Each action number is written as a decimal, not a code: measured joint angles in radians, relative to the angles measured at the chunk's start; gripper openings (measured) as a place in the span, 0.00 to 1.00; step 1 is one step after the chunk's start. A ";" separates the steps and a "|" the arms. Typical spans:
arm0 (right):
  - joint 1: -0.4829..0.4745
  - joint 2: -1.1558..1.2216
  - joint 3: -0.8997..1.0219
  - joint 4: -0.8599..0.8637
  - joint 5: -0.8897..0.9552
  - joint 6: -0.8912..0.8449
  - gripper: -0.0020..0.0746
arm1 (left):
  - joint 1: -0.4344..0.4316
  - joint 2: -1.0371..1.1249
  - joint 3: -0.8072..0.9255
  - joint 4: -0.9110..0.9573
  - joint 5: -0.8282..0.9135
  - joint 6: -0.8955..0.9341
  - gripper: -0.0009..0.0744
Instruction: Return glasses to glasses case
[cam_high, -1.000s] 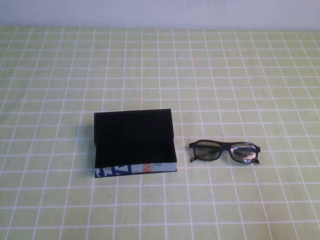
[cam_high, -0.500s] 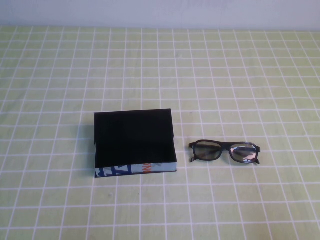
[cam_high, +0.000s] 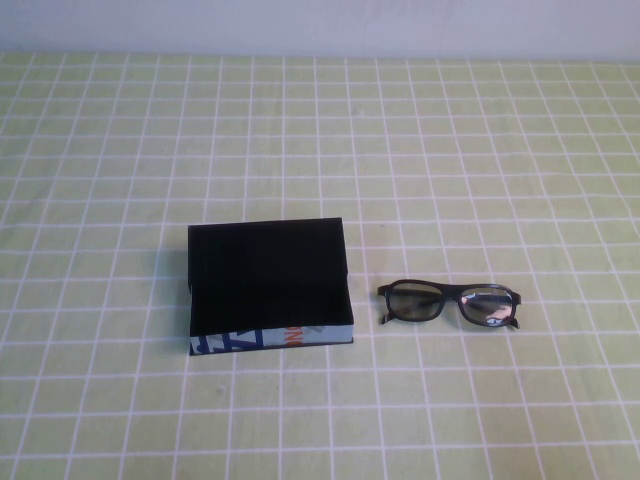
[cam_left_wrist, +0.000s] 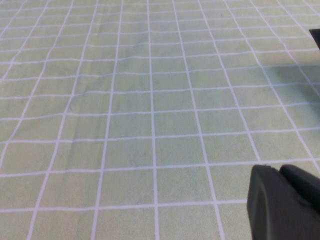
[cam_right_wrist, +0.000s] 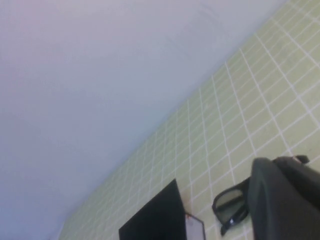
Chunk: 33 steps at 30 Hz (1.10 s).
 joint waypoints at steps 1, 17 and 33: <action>0.000 0.000 -0.003 0.004 0.027 0.000 0.01 | 0.000 0.000 0.000 0.000 0.000 0.000 0.01; 0.000 0.630 -0.559 -0.410 0.704 0.000 0.01 | 0.000 0.000 0.000 0.000 0.000 0.000 0.01; 0.064 1.185 -0.842 -0.572 0.903 -0.243 0.01 | 0.000 0.000 0.000 0.000 0.000 0.000 0.01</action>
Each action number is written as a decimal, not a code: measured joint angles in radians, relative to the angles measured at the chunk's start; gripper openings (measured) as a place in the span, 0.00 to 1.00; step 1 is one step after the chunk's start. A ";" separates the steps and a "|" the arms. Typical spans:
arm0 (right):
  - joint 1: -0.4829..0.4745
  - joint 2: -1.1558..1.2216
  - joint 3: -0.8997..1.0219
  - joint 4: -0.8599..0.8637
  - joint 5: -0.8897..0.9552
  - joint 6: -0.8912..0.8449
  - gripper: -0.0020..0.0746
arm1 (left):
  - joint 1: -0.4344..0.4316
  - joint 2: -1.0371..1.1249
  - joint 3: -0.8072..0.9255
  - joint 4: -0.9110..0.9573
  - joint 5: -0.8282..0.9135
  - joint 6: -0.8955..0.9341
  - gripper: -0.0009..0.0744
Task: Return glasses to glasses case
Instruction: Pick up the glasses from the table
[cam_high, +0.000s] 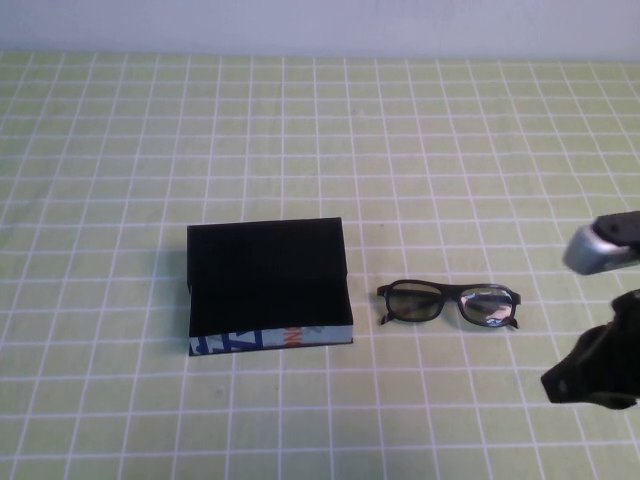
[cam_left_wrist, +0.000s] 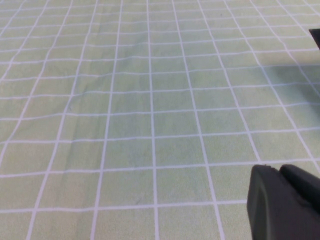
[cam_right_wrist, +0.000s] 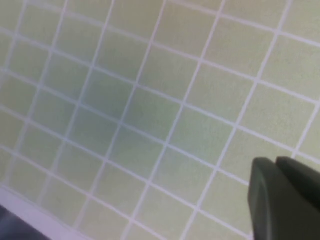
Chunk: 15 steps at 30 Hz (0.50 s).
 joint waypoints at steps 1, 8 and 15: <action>0.039 0.031 -0.021 -0.033 0.000 -0.006 0.01 | 0.000 0.000 0.000 0.000 0.000 0.000 0.01; 0.302 0.280 -0.263 -0.270 0.013 -0.083 0.01 | 0.000 0.000 0.000 0.000 0.000 0.000 0.01; 0.335 0.505 -0.509 -0.388 0.092 -0.366 0.01 | 0.000 0.000 0.000 0.000 0.000 0.000 0.01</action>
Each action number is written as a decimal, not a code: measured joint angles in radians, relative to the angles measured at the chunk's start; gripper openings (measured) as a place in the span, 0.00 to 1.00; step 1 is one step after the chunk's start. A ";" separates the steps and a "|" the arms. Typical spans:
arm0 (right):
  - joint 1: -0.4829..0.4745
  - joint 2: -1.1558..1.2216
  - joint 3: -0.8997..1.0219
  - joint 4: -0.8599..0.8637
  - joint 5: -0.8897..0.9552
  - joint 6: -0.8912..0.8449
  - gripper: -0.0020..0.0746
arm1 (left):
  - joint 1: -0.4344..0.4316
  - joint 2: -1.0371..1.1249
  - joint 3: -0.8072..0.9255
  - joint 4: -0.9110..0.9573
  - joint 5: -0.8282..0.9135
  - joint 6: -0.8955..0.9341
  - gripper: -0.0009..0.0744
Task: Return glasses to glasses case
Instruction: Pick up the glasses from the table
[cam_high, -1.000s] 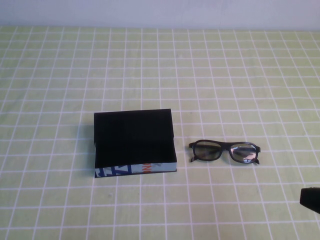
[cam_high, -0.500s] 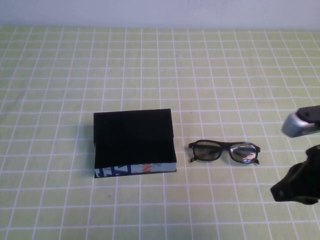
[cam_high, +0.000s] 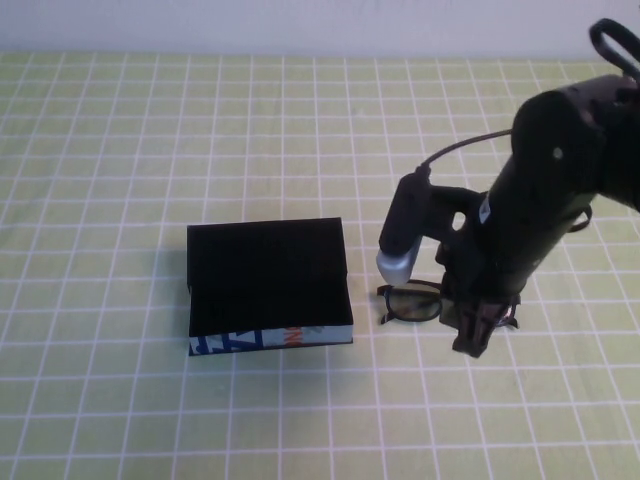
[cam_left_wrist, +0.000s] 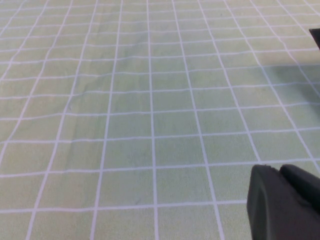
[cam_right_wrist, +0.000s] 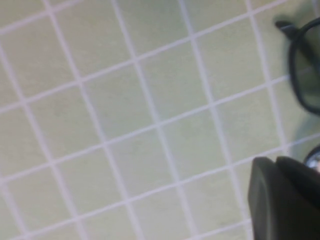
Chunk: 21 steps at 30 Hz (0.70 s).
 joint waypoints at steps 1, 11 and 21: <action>-0.002 0.020 -0.026 -0.010 0.002 -0.028 0.01 | 0.000 0.000 0.000 0.000 0.000 0.000 0.01; -0.101 0.157 -0.168 -0.005 0.022 -0.315 0.17 | 0.000 0.000 0.000 0.000 0.000 0.000 0.01; -0.131 0.235 -0.185 0.003 0.008 -0.449 0.56 | 0.000 0.000 0.000 0.000 0.000 0.000 0.01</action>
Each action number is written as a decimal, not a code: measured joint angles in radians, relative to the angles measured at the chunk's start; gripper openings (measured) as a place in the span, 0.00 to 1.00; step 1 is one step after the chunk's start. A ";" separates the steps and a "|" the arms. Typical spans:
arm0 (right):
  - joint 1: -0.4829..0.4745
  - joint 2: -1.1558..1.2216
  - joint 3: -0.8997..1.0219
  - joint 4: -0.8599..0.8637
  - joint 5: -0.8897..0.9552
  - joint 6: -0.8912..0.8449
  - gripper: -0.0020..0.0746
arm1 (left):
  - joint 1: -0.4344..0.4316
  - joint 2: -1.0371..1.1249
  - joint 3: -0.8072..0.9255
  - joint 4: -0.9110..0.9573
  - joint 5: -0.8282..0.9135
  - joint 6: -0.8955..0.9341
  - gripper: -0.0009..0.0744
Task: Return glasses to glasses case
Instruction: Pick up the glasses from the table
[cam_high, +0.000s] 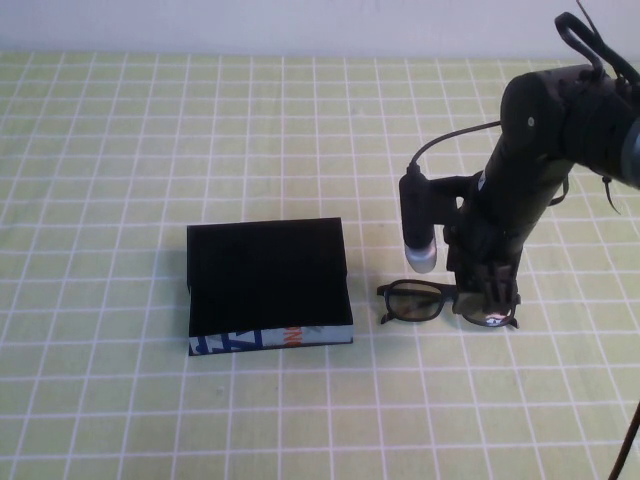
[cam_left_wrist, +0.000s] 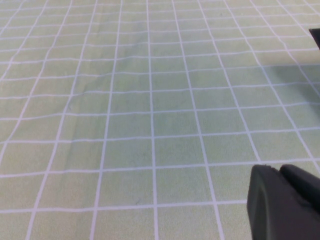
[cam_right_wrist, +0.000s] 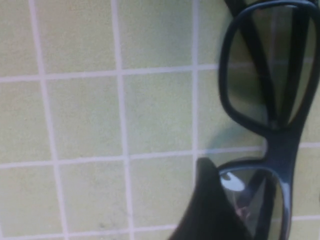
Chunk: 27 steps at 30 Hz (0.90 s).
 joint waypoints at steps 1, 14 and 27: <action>0.000 0.007 -0.007 0.000 0.000 -0.003 0.56 | 0.000 0.000 0.000 0.000 0.000 0.000 0.01; -0.002 0.110 -0.102 0.003 0.030 -0.004 0.56 | 0.000 0.000 0.000 0.000 0.000 0.000 0.01; -0.013 0.151 -0.107 0.003 0.029 -0.006 0.56 | 0.000 0.000 0.000 0.000 0.000 0.000 0.01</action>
